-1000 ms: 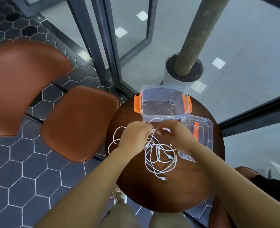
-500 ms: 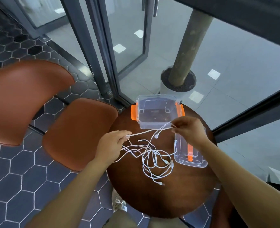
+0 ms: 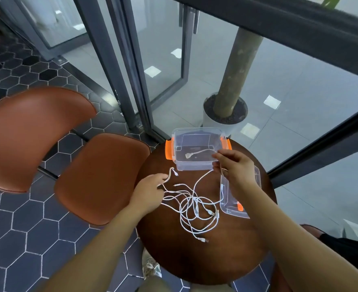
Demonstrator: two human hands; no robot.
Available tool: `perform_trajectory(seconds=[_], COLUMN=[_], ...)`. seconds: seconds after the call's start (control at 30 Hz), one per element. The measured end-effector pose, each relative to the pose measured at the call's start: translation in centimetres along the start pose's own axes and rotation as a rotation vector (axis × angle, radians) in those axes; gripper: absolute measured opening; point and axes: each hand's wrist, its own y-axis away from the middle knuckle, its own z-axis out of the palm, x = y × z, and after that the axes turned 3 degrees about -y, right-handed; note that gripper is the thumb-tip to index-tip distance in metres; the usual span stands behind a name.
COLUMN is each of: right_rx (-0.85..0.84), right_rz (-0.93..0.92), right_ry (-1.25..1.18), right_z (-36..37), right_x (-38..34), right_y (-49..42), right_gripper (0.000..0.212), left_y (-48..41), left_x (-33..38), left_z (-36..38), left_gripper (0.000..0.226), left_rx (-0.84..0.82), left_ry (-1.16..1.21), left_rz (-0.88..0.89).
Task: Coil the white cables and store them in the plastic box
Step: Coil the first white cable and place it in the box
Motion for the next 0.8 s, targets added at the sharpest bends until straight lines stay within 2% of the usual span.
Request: perform_trajectory(seconds=[0.07,0.13,0.23,0.3,0.37,0.5,0.8], right_rx=[-0.058,-0.157,-0.294,-0.344,-0.373,-0.449,-0.608], right_rz=[-0.026,-0.081,-0.212,-0.251,-0.248,-0.245,-0.407], right_ry=[-0.029,-0.023,0.106,0.180,0.211,0.312,0.701], right_z=[0.5,1.1,1.8,2.1,2.2,1.8,0.6], right_x=[-0.2,0.0,0.3,0.5,0.6,1.2,2.3], right_y=[0.5,0.9,1.4,1.9,2.3,2.6,3.1], right_gripper=[0.016,0.010,0.014,0.014,0.015,0.021,0.012], left_y=[0.1,0.0,-1.0,-1.5,-1.6,-1.0,-0.4], left_x=[2.6,5.4,8.3,9.3,9.7,9.7,8.4], left_z=[0.0,-0.1,-0.6,-1.1,-1.3,-1.3,-1.1], left_gripper=[0.037,0.022,0.042,0.046,0.044,0.038,0.043], left_rx=[0.046,0.013,-0.130,-0.156,-0.167,-0.191,-0.141], left_ry=[0.172,0.552,1.150,1.344,1.447,1.494,1.536], left_rz=[0.014,-0.080,-0.262,-0.303,-0.314,-0.296,-0.254])
